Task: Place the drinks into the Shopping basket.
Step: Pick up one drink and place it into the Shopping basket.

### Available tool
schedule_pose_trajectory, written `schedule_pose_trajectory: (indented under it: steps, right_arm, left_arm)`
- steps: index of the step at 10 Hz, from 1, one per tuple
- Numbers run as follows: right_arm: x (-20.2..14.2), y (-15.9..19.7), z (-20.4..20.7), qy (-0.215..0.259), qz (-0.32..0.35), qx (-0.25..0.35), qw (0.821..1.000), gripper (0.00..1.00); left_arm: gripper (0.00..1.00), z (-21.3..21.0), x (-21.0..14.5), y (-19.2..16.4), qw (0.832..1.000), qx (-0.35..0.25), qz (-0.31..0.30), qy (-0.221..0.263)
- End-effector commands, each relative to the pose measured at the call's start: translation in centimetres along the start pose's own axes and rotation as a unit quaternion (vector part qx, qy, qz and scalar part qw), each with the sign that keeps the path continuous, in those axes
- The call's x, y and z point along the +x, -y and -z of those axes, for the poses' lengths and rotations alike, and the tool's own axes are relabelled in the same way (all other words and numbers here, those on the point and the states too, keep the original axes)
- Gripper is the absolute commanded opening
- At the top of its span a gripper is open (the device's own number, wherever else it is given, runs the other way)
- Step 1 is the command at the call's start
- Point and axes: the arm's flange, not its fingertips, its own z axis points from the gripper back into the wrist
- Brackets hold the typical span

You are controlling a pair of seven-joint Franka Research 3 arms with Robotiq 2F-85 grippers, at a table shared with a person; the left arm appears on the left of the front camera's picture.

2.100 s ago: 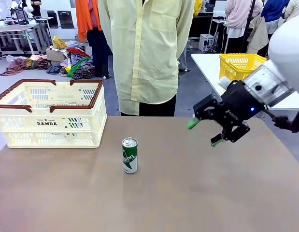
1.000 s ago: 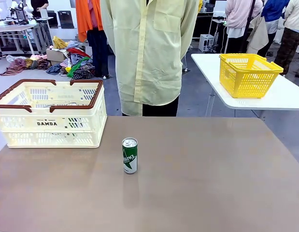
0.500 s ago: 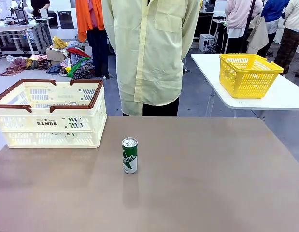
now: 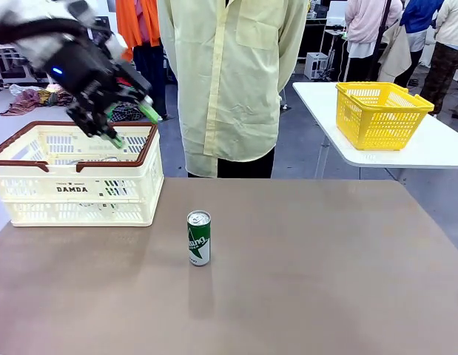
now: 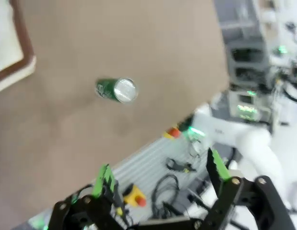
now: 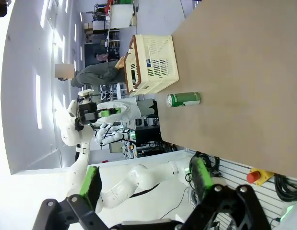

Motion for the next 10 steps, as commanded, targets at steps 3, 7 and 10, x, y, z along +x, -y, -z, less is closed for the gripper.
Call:
schedule_pose_trajectory:
  steps: [3,7,10]
  right_arm:
    - [0.2,-0.4,0.0,0.003,-0.007,0.011,1.0,1.0]
    - [0.2,-0.4,0.0,0.003,-0.007,0.011,1.0,1.0]
    - [0.2,-0.4,0.0,0.003,-0.007,0.011,1.0,1.0]
  left_arm:
    - [1.0,9.2,-2.5,1.6,0.991,0.111,-0.05,0.06]
    - [1.0,7.9,-1.2,0.9,0.994,0.093,-0.043,0.049]
    - [1.0,10.8,-2.4,1.7,0.992,0.121,0.016,0.019]
